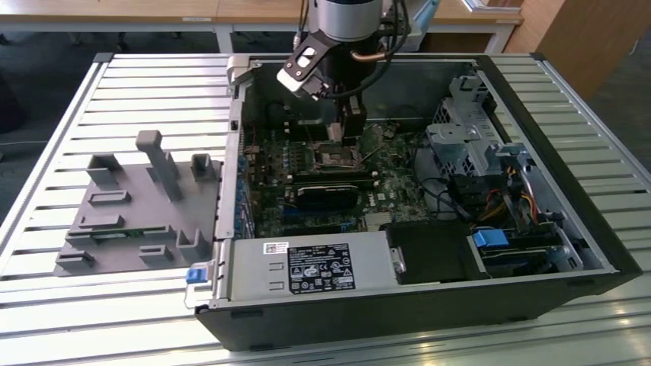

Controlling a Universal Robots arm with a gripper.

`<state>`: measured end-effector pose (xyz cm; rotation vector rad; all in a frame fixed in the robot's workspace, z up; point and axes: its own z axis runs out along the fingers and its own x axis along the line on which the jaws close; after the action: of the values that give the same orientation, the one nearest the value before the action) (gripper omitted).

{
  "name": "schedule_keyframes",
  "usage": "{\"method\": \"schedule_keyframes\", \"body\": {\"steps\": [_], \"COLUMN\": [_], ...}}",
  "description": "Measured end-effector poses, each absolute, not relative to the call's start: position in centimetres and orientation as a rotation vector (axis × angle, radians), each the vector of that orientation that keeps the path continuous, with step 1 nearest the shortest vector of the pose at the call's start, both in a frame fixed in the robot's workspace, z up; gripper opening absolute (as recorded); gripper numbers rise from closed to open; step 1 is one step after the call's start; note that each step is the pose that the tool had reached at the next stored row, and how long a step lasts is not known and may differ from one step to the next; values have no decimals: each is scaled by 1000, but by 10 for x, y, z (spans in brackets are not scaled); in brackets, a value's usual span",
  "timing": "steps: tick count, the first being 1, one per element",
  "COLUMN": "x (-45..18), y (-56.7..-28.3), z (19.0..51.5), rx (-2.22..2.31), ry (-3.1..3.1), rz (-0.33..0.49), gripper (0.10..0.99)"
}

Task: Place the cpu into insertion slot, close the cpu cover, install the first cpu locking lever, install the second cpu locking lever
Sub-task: 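Place the cpu into insertion slot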

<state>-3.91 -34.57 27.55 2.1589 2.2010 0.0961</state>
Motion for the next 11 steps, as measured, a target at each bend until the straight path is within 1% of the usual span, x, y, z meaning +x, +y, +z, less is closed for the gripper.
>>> {"method": "schedule_keyframes", "body": {"steps": [11], "x": [-39], "y": [-343], "z": [271], "rx": [2166], "ry": [2194], "rz": [96], "gripper": [541]}}
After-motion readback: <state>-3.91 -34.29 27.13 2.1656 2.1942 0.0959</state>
